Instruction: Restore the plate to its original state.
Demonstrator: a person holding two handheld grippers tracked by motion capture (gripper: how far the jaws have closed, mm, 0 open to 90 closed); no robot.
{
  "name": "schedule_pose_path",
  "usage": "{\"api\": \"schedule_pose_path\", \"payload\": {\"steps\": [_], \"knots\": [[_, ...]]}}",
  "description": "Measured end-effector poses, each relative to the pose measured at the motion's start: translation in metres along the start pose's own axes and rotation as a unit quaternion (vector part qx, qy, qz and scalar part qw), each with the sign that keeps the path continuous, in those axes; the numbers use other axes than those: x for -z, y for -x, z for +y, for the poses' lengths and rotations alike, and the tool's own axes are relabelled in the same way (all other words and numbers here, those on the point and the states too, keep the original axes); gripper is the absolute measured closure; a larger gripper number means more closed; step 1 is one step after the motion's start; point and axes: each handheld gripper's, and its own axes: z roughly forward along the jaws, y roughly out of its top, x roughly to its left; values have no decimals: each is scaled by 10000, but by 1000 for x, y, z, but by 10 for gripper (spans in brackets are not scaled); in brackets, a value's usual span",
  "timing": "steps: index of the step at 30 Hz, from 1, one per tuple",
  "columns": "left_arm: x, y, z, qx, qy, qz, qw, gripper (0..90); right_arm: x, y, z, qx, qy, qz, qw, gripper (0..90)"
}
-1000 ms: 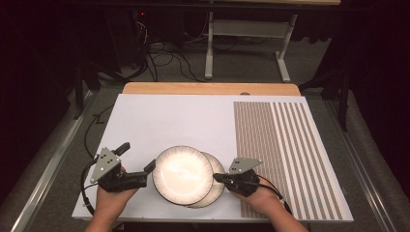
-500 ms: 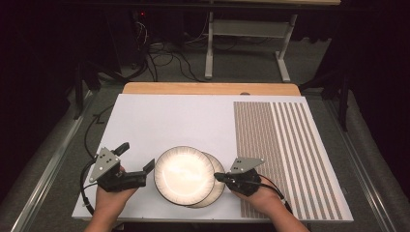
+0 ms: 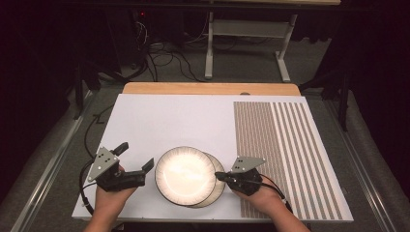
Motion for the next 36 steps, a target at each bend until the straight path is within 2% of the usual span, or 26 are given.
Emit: {"api": "schedule_pose_path", "payload": {"steps": [27, 36], "knots": [[1, -1, 0, 1, -3, -12, 10000, 0, 0, 1, 2, 9, -6, -43, 10000, 900], [1, -1, 0, -7, 1, -14, 10000, 0, 5, 4, 2, -1, 91, -86, 9999, 900]]}}
